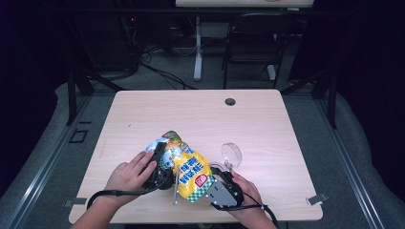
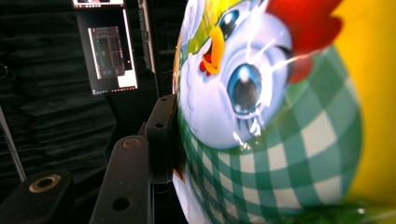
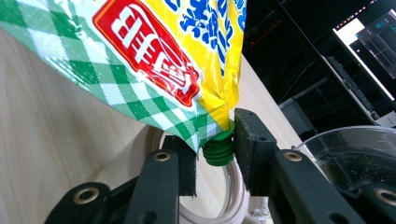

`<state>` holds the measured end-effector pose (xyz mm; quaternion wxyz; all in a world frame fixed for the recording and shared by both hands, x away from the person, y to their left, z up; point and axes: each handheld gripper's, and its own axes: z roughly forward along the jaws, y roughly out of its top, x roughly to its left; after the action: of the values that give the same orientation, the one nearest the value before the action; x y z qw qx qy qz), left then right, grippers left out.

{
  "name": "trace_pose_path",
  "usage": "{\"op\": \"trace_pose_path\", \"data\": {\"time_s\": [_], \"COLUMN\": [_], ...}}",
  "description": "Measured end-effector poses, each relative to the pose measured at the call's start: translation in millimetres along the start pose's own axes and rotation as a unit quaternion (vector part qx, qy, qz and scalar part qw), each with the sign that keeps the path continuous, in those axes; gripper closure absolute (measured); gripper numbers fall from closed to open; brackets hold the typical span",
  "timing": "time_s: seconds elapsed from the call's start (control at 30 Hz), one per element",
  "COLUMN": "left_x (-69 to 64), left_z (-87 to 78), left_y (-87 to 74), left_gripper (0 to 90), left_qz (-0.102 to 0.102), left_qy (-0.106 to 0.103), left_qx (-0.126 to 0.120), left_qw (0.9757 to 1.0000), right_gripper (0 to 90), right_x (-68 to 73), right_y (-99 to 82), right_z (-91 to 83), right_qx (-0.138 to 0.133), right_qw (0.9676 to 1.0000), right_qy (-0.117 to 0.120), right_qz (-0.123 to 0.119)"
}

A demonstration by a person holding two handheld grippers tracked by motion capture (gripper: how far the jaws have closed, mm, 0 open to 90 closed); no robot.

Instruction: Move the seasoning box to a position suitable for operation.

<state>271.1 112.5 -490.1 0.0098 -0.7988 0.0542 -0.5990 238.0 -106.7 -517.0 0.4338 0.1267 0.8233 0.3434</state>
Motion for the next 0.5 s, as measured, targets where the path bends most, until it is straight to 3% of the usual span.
{"op": "trace_pose_path", "data": {"time_s": [0.17,0.23,0.3,0.5], "left_x": [2.6,2.5,4.1,5.4], "left_z": [-0.3,0.2,-1.2,-1.6], "left_y": [1.3,1.3,2.1,2.6], "left_gripper": [57.1,57.1,57.1,57.2], "left_qz": [0.011,0.013,0.016,0.021], "left_qy": [0.000,0.011,0.002,0.006], "left_qx": [0.002,-0.004,0.003,0.002], "left_qw": [0.9999,0.9999,0.9999,0.9998], "right_gripper": [70.6,70.6,70.6,70.6], "right_x": [0.0,-0.1,-0.1,0.4], "right_y": [-0.4,-0.4,-0.5,-0.5], "right_z": [0.1,0.1,0.1,0.0], "right_qx": [0.000,0.000,-0.001,-0.002], "right_qw": [1.0000,1.0000,1.0000,1.0000], "right_qy": [0.001,0.001,0.001,0.000], "right_qz": [0.004,0.004,0.006,0.008]}}
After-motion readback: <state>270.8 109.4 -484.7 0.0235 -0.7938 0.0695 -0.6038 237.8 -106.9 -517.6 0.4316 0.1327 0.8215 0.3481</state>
